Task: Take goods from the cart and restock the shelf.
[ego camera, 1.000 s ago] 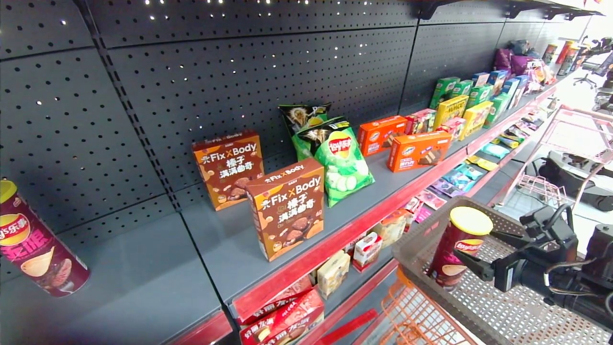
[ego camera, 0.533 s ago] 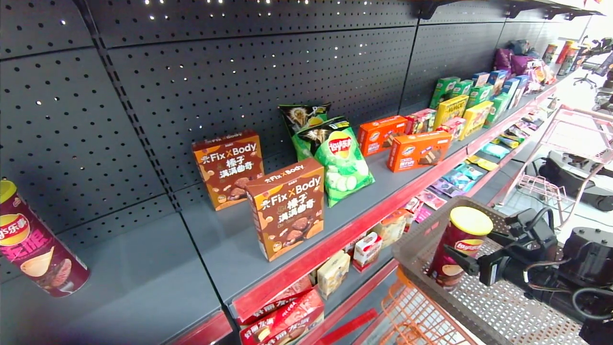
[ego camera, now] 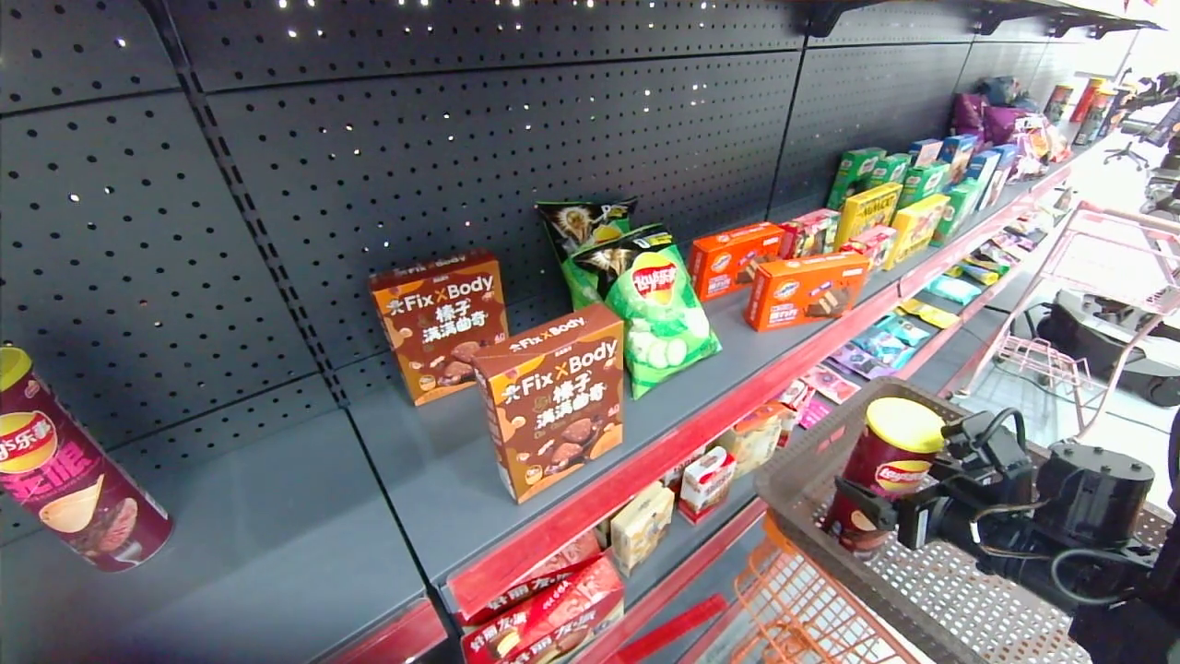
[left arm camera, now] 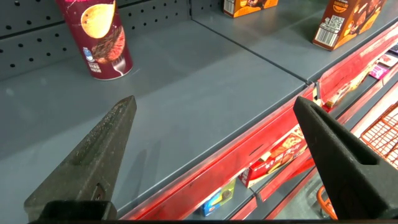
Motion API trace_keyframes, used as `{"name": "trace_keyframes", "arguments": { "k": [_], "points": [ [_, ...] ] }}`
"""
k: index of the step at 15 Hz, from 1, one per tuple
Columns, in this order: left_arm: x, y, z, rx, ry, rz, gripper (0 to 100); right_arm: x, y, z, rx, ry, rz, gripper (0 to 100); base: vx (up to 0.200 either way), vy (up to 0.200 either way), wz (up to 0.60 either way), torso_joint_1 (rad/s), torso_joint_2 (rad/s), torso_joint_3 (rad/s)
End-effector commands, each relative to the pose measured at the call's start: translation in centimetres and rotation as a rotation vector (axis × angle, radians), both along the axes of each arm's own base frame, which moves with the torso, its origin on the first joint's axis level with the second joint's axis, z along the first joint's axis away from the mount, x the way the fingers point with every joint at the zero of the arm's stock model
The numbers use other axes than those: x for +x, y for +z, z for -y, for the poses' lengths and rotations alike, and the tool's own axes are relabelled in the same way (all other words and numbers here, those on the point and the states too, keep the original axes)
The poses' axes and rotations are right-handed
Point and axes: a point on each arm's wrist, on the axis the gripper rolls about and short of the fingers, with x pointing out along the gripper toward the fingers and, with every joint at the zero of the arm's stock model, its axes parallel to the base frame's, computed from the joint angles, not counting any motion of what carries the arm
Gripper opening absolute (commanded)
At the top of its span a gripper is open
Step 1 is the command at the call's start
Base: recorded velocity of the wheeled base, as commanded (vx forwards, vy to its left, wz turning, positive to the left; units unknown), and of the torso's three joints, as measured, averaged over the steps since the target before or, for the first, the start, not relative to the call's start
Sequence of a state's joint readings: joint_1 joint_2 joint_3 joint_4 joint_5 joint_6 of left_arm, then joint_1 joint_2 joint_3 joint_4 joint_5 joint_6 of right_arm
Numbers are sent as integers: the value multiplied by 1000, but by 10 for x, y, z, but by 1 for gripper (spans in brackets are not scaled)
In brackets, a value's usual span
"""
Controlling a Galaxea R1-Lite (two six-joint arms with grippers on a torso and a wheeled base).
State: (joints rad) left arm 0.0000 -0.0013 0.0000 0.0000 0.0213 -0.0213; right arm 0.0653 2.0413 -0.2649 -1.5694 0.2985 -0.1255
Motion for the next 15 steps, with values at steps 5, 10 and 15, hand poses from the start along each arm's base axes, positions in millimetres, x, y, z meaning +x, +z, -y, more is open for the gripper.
{"name": "trace_keyframes", "arguments": {
  "k": [5,10,15],
  "points": [
    [0,0,0,0,0,-1,100,16,-14,-4,2,7,-20,100,0,0,0,0,0,0],
    [0,0,0,0,0,0,100,22,-14,-2,5,-5,-7,100,0,0,0,0,0,0],
    [0,0,0,0,0,0,100,36,-10,-3,-1,-42,41,100,0,0,0,0,0,0]
  ]
}}
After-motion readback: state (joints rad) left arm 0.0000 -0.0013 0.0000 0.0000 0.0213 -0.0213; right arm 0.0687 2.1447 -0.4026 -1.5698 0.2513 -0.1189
